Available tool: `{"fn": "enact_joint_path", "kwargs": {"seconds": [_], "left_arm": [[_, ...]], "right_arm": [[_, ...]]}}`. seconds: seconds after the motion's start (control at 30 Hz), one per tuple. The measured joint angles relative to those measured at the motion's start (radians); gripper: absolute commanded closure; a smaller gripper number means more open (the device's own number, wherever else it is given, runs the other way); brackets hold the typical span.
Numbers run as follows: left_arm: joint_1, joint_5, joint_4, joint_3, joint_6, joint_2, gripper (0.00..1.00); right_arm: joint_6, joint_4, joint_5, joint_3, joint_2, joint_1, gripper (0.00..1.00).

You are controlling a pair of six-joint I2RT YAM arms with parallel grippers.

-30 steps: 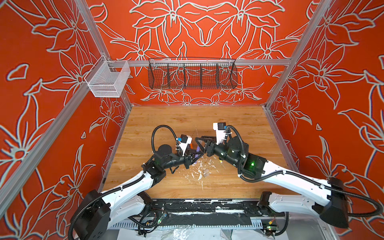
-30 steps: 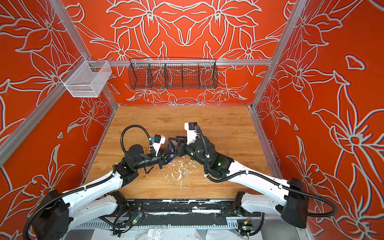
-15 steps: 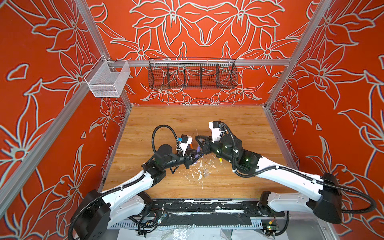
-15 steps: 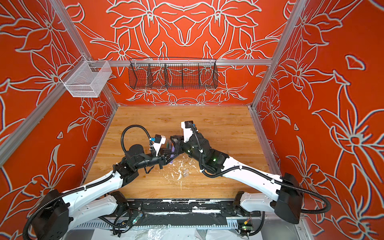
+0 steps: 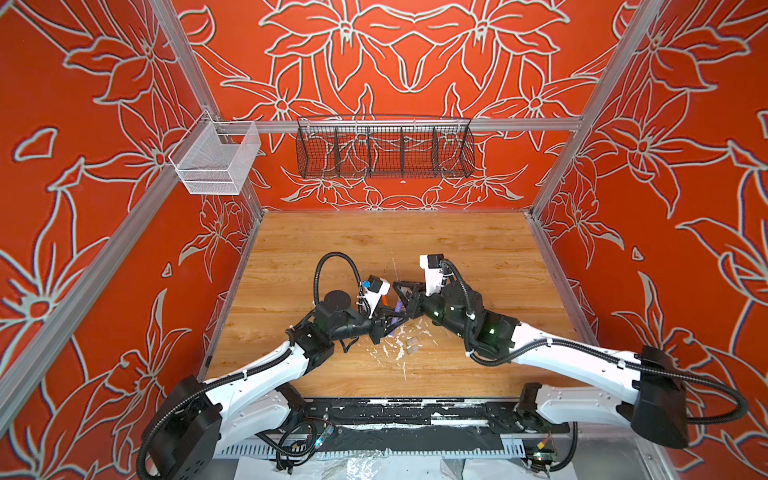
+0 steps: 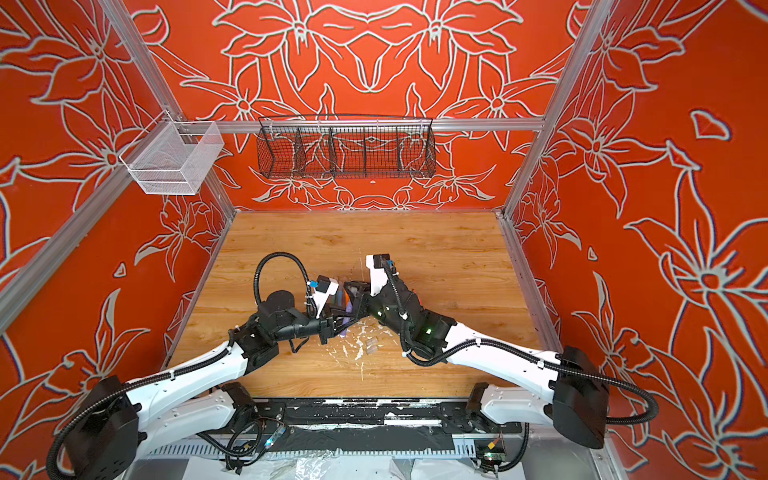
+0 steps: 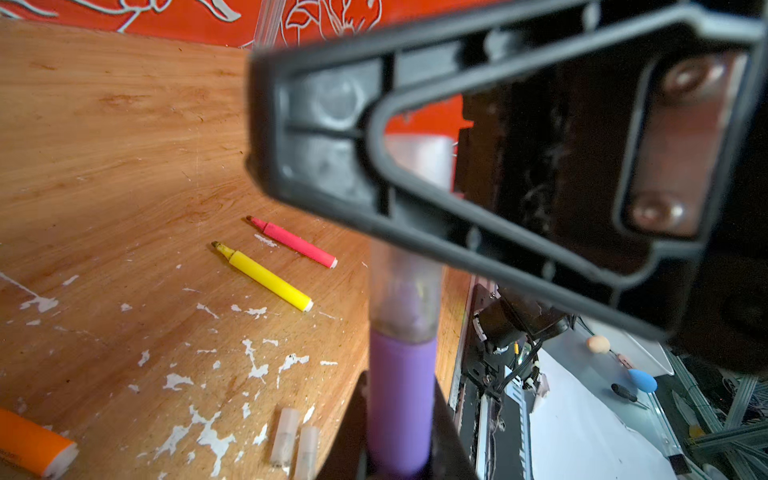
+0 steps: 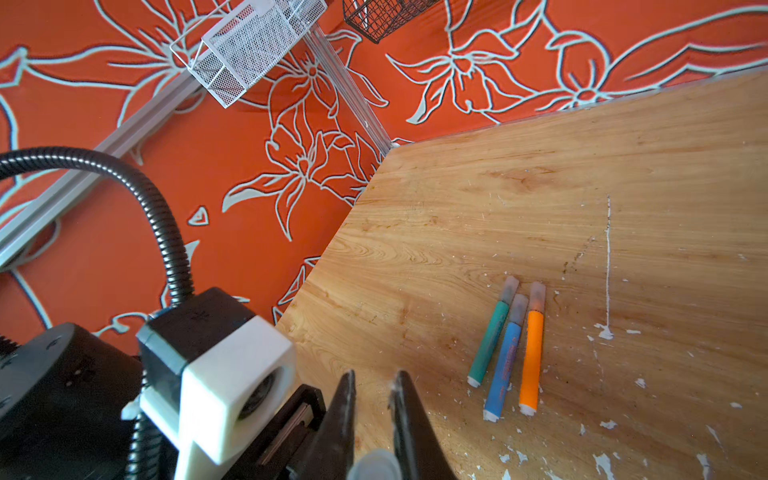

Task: Insert the pens into the pen caps
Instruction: 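Press the cap down onto the purple marker with the right gripper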

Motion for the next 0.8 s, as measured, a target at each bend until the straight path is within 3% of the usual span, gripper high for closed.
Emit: {"fn": "enact_joint_path", "kwargs": {"seconds": [0.23,0.8], "left_arm": [[-0.013,-0.037,-0.148,0.067,0.036,-0.016,1.0],[-0.018,-0.072,-0.315,0.217,0.11,-0.009,1.0]], "right_arm": [[0.001,0.124,0.02,-0.068,-0.012,0.006,1.0],[-0.008,0.276,0.106,-0.106,-0.038,0.03,1.0]]}}
